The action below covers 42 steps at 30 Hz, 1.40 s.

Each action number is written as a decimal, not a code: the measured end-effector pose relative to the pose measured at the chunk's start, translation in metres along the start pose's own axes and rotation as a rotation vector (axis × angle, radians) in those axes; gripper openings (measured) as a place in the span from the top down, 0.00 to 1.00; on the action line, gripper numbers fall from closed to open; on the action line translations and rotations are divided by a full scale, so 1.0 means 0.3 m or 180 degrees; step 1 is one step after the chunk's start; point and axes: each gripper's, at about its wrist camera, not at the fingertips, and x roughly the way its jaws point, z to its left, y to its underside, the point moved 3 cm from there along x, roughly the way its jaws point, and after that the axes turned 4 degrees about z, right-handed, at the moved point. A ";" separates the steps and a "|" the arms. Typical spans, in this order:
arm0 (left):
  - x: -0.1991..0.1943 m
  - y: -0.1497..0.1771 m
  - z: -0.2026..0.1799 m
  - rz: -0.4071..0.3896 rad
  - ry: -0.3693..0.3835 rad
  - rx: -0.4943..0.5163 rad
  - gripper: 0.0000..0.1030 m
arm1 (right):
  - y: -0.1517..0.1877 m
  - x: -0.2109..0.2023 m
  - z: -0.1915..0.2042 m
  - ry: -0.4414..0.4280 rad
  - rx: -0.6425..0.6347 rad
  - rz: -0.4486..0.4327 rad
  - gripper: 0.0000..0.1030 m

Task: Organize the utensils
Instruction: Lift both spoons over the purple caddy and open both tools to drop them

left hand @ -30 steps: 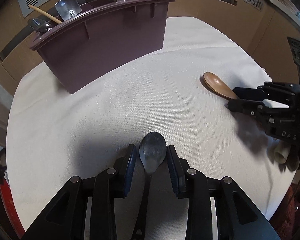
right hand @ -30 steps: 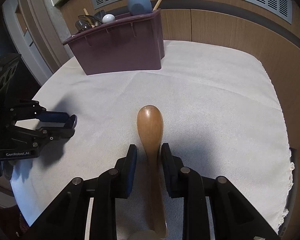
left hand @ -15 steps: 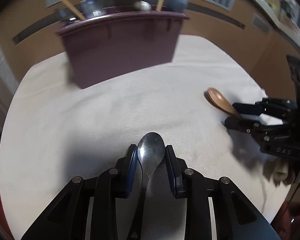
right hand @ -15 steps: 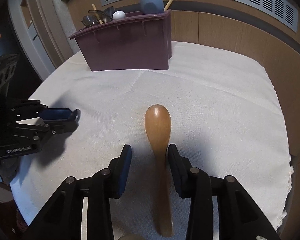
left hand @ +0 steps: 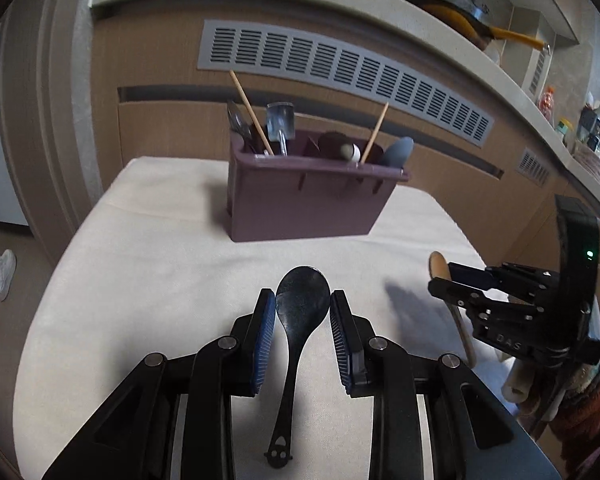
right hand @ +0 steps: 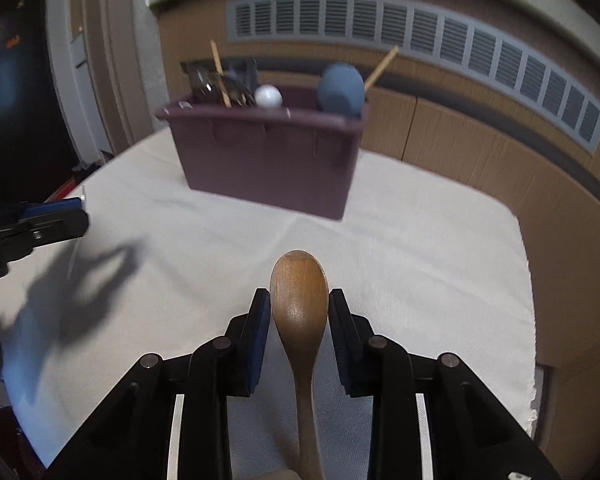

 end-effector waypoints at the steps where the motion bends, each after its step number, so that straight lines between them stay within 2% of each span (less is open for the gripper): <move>1: -0.006 -0.005 -0.001 -0.0020 -0.0005 0.0007 0.72 | -0.004 -0.020 0.005 0.0006 -0.0018 -0.0051 0.73; 14: -0.073 -0.058 -0.033 -0.0246 -0.0084 0.0150 0.72 | 0.003 -0.063 0.005 -0.0014 0.0014 -0.0173 0.73; 19: -0.105 -0.122 -0.042 -0.0389 -0.0094 0.0162 0.72 | -0.023 -0.091 -0.002 -0.0040 0.0102 -0.0307 0.73; 21: -0.160 -0.212 -0.062 -0.0618 -0.0055 0.0181 0.72 | -0.085 -0.149 -0.013 -0.0109 0.0168 -0.0539 0.73; 23: -0.228 -0.312 -0.086 -0.0942 0.0036 0.0195 0.72 | -0.203 -0.260 -0.025 -0.0132 0.0181 -0.0960 0.73; 25: -0.290 -0.426 -0.100 -0.1394 0.0151 0.0124 0.72 | -0.337 -0.380 -0.050 -0.0115 0.0243 -0.1489 0.73; 28: -0.285 -0.540 -0.089 -0.1780 0.0282 -0.0020 0.72 | -0.488 -0.453 -0.107 -0.0174 0.0517 -0.1926 0.73; 31: -0.202 -0.599 -0.061 -0.1847 0.0241 -0.0083 0.72 | -0.575 -0.385 -0.153 -0.0403 0.0720 -0.1856 0.73; 34: -0.106 -0.621 -0.027 -0.1878 0.0143 -0.0160 0.72 | -0.607 -0.280 -0.173 -0.0370 0.0795 -0.1720 0.73; 42: 0.141 -0.601 0.033 -0.1478 0.0153 -0.0313 0.72 | -0.604 -0.043 -0.168 -0.0231 0.0710 -0.1259 0.73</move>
